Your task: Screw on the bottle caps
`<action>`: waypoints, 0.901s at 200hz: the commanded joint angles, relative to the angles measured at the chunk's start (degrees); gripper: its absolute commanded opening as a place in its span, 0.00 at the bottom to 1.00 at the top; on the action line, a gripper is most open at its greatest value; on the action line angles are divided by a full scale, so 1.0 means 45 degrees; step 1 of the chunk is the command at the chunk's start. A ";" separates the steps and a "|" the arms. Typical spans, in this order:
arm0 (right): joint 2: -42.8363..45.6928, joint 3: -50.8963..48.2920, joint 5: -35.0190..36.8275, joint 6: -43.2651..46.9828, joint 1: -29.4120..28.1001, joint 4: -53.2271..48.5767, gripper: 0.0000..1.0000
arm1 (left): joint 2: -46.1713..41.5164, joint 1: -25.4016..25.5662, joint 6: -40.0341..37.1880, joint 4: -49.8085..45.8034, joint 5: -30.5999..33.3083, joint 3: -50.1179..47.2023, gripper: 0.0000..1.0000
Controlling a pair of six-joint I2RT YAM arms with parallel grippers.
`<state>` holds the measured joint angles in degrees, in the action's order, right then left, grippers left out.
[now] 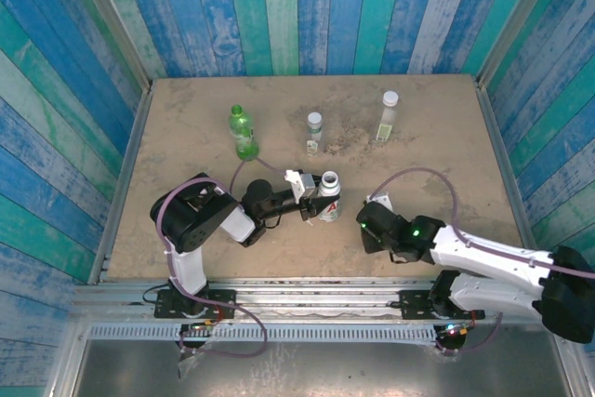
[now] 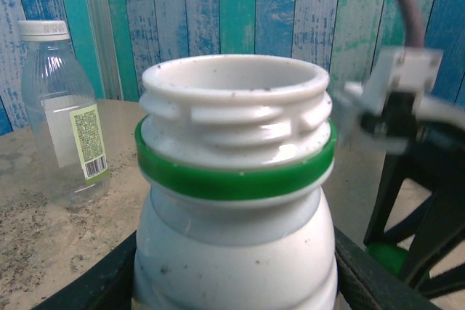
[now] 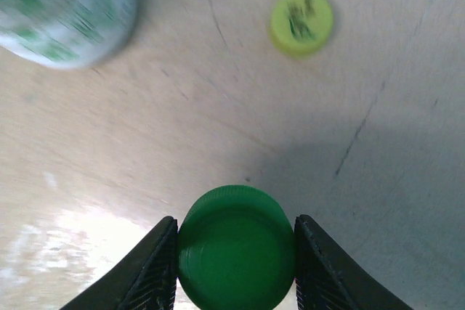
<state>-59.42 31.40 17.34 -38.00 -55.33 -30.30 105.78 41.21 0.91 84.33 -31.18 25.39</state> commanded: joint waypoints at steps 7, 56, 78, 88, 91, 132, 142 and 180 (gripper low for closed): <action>0.0411 0.1502 0.0374 0.1180 -0.0062 -0.0932 0.40 | -0.0400 0.0007 -0.0338 -0.1197 -0.0112 -0.0278 0.53; -0.0059 0.4654 0.0636 0.3274 -0.0024 -0.1401 0.40 | -0.0325 -0.0003 -0.0329 -0.1274 -0.0122 -0.0224 0.52; -0.0655 0.5978 0.0271 0.4142 0.0227 -0.1378 0.41 | -0.0344 0.0005 -0.0391 -0.1279 -0.0103 -0.0283 0.52; -0.1027 0.6543 0.0247 0.4483 0.0298 -0.1458 0.41 | -0.0374 0.0003 -0.0424 -0.1311 -0.0103 -0.0281 0.52; -0.1126 0.6717 0.0247 0.4565 0.0313 -0.1482 0.41 | -0.0382 0.0002 -0.0434 -0.1323 -0.0103 -0.0260 0.52; -0.2542 0.8202 -0.0475 0.5238 0.0570 -0.1794 0.42 | -0.0604 0.0020 -0.0570 -0.1984 -0.0413 -0.0112 0.53; -0.2771 0.8352 -0.0671 0.5294 0.0592 -0.1882 0.42 | -0.0635 0.0022 -0.0583 -0.2037 -0.0387 -0.0134 0.53; -0.3340 0.8553 -0.1506 0.5356 0.0728 -0.2058 0.42 | -0.0675 0.0026 -0.0622 -0.2141 -0.0387 -0.0114 0.53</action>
<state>-73.32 68.53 13.58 -15.27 -52.56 -37.12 104.07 41.25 -0.47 80.95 -32.01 25.54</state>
